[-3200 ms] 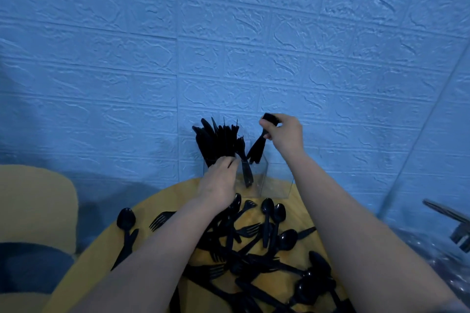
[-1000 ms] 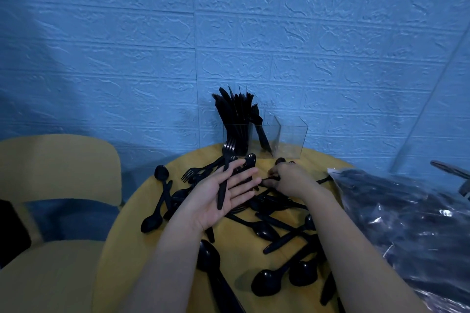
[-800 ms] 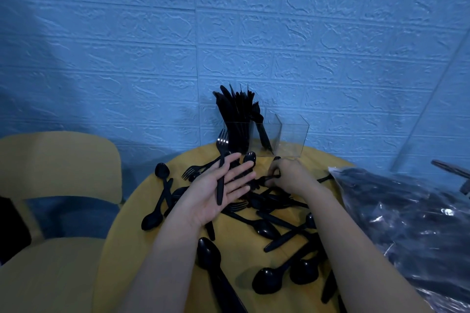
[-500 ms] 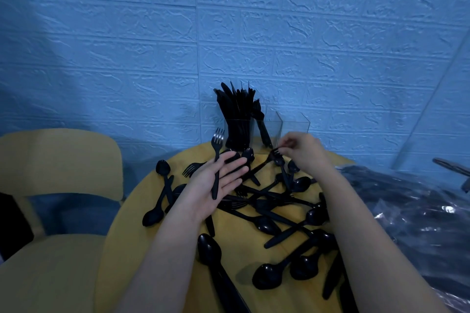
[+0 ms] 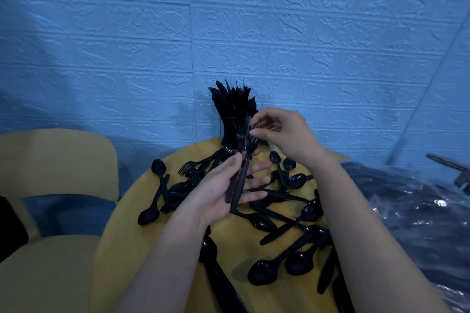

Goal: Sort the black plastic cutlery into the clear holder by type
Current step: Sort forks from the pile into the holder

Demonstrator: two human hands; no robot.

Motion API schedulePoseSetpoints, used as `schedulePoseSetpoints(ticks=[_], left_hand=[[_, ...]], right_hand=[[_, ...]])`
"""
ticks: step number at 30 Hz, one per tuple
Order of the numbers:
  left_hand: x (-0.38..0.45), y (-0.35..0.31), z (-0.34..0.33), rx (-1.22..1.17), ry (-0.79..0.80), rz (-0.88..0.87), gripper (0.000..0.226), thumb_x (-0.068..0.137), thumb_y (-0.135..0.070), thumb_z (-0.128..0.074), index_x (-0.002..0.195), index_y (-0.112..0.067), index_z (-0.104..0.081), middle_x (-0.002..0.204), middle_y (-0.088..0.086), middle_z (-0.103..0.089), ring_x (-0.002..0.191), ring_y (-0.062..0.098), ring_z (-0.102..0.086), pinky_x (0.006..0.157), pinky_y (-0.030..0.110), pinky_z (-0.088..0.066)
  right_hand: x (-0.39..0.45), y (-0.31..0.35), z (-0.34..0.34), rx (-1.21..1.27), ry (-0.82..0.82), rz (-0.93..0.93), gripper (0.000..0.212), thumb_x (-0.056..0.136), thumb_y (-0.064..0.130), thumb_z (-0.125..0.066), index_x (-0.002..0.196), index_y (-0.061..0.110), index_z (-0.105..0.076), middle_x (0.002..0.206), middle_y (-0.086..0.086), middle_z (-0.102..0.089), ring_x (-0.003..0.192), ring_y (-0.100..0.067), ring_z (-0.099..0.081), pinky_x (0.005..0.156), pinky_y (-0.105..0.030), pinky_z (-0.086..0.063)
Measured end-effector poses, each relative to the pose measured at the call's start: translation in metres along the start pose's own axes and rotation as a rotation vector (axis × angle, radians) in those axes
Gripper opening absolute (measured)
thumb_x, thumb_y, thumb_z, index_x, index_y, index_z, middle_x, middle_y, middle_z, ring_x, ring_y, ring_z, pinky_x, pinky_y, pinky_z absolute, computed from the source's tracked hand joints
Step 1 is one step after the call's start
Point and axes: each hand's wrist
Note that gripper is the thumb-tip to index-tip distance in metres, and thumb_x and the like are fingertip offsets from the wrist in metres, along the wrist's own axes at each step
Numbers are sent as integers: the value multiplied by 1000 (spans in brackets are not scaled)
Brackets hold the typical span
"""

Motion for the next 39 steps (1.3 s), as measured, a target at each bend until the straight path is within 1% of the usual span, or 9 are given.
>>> schedulePoseSetpoints(ticks=[3,7,10,13,16,22,28,34,39], left_hand=[[-1,3,-2,24,25,27,36,94,-36,-41,118,-16,-59,80,0,-68,47,5,-47,44,20,-45],[2,3,3,-23,-11,12,28,98,-27,-41,111,-9,-58,66,-2,-56,39,2,-32,36,14,-33],[4,1,10,-99,-84,-16,25,96,-26,-45,103,-8,-60,65,-1,-53,38,2,-31,35,13,-31],[4,-1,11,-114,-132,-31,19,96,-19,-47,103,-8,-59,66,0,-52,38,2,-31,35,13,-31],[4,-2,12,-135,-163,-35,20,99,-15,-44,105,-7,-60,67,1,-55,40,4,-36,36,15,-35],[6,-3,12,-93,-207,-37,22,101,-18,-41,105,-10,-61,68,0,-61,45,5,-45,41,17,-43],[5,-3,13,-74,-215,-36,22,101,-18,-41,105,-11,-62,69,0,-62,47,6,-47,42,18,-44],[4,-4,13,-75,-240,-43,22,101,-18,-42,104,-11,-62,69,0,-63,47,6,-47,42,18,-44],[3,-5,12,-72,-254,-48,22,100,-18,-42,102,-12,-62,68,0,-63,48,6,-47,42,18,-44]], right_hand=[[0,-3,-8,-72,-32,25,14,83,6,-70,89,18,-66,78,11,-63,73,-5,-58,71,-12,-46],[1,-10,3,-188,-86,-18,12,83,16,-71,89,21,-62,81,7,-62,74,-9,-56,69,-16,-44],[-3,-23,20,-469,243,-190,7,86,14,-68,86,21,-67,79,9,-62,82,-10,-57,66,-11,-40],[-11,-37,18,-685,653,-340,18,86,17,-68,104,20,-71,84,15,-56,89,-7,-51,72,-18,-38],[-13,-48,8,-723,768,-369,22,87,15,-65,108,21,-70,104,7,-60,102,-11,-52,78,-20,-37],[-13,-56,3,-690,843,-394,19,87,17,-66,105,17,-68,97,9,-57,98,-9,-49,79,-23,-35],[-14,-58,8,-622,703,-359,16,85,18,-69,74,28,-63,82,12,-62,83,-9,-58,69,-19,-43],[-9,-59,7,-523,324,-281,8,88,14,-66,83,20,-64,90,1,-65,87,-14,-61,78,-26,-49],[-11,-72,2,-587,299,-337,14,92,9,-59,97,14,-71,97,-2,-64,89,-16,-59,75,-25,-45]])
Point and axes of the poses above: each hand's wrist, its own x-axis towards the middle knuckle, its own z-axis out of the back of the hand, y = z × x
